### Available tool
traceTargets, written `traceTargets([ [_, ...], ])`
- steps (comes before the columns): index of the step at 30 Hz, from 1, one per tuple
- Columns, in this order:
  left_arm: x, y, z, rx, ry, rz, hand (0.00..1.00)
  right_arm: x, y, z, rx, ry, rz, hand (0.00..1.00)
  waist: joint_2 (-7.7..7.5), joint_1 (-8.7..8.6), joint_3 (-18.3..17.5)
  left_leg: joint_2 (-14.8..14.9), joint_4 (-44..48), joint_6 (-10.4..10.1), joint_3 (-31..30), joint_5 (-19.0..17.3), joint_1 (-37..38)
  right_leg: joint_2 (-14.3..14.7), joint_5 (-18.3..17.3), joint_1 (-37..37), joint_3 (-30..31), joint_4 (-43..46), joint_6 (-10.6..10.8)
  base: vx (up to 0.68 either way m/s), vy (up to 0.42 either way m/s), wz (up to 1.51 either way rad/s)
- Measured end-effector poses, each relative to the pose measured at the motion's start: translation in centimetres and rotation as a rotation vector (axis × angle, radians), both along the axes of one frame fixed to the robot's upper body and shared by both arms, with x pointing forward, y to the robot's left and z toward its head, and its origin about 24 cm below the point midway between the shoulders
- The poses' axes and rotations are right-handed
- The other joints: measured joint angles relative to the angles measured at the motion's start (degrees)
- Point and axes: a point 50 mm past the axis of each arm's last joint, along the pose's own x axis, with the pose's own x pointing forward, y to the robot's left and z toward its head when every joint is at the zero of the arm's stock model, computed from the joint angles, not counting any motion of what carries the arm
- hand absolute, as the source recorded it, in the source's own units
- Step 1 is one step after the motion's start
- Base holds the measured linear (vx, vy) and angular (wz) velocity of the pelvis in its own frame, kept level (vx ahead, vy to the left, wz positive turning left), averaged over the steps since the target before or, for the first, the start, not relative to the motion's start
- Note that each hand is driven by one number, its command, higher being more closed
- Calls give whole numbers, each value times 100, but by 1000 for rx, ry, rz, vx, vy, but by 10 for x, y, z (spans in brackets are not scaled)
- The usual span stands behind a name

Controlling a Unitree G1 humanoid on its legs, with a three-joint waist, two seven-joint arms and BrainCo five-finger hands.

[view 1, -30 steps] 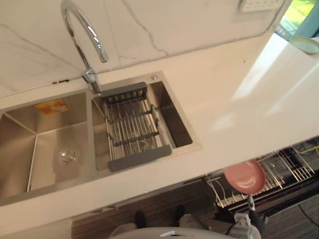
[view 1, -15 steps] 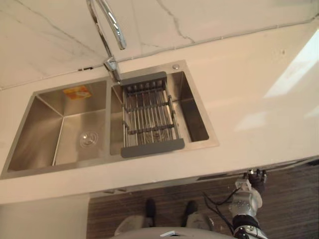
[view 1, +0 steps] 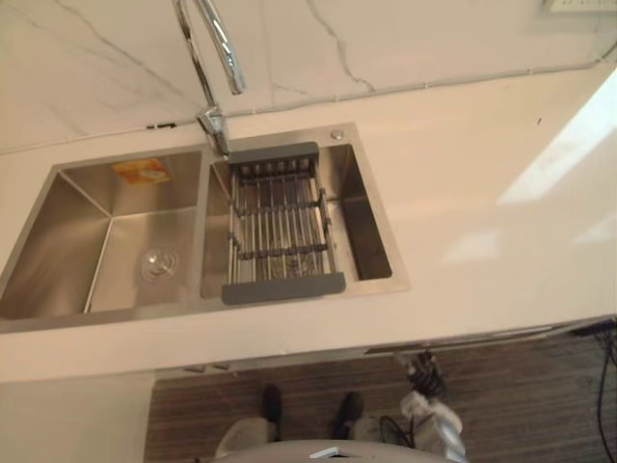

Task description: Walk over to the sink, pick up the cup, carry it to the dishwasher, place the cup inside the dishwasher, then close the dishwasher door

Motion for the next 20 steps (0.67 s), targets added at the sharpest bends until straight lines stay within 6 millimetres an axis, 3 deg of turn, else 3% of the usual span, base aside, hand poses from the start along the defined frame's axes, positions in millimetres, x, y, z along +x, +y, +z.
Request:
traceTargets([
  [3,-5,4,0,-42,16,71,0,-16,-3,-9,2,83,-9,0,-90,-19,-43,-6,-1,-22,83,-23,115,-19,7,97,44,7,-12,86,0,-3],
  [7,-18,21,2,-156,40,192,0,-29,9,-17,27,169,45,0,-373,-9,-161,10,-5,-81,366,-65,186,0,4,151,145,-53,-10,58,-2,-11],
  [10,-3,14,3,-275,-23,238,0,-30,13,-20,55,195,59,0,-450,54,-238,-13,-7,-84,474,-72,228,-5,92,205,199,-170,3,26,34,-11],
  [20,-15,13,1,-326,-15,334,0,-24,29,-22,129,157,133,0,-589,128,-327,-64,-13,75,808,-132,391,7,307,383,442,-488,100,-10,45,-12],
])
